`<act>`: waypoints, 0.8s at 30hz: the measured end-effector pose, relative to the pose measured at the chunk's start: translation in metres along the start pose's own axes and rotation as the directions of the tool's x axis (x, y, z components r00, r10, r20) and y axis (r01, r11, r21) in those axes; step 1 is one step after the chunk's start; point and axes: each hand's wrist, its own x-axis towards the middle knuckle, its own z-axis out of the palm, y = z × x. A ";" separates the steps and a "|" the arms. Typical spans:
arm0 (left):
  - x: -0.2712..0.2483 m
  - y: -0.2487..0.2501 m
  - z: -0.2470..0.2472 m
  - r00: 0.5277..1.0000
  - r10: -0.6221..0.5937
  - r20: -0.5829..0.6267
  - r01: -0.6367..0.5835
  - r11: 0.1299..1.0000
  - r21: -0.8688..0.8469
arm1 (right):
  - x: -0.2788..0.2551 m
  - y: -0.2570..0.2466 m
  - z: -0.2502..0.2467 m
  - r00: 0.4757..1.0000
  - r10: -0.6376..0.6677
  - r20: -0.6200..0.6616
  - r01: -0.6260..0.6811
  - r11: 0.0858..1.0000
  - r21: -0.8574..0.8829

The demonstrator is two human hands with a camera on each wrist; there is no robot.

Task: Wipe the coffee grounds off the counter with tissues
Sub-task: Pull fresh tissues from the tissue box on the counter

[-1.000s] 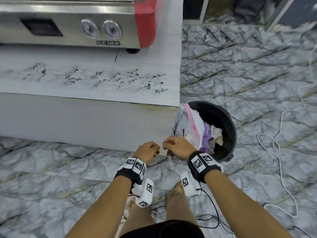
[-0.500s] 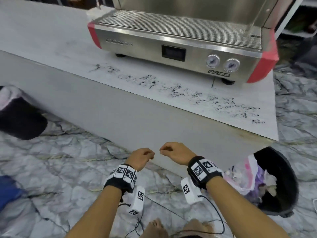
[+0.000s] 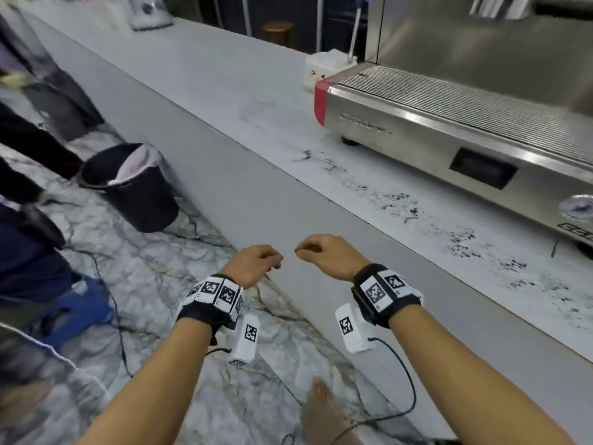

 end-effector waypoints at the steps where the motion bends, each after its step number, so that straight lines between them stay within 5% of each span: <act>1: 0.007 0.000 -0.010 1.000 0.007 -0.005 -0.007 1.000 0.013 | 0.012 -0.006 -0.003 1.000 -0.020 -0.004 0.020 1.000 -0.004; 11: 0.095 0.016 -0.112 0.992 0.091 -0.087 -0.085 0.994 0.073 | 0.133 -0.059 -0.041 0.988 -0.140 -0.066 0.142 0.989 0.030; 24: 0.225 0.058 -0.223 0.975 0.213 -0.068 -0.200 0.967 0.160 | 0.265 -0.094 -0.103 0.977 -0.082 -0.197 0.100 0.992 0.082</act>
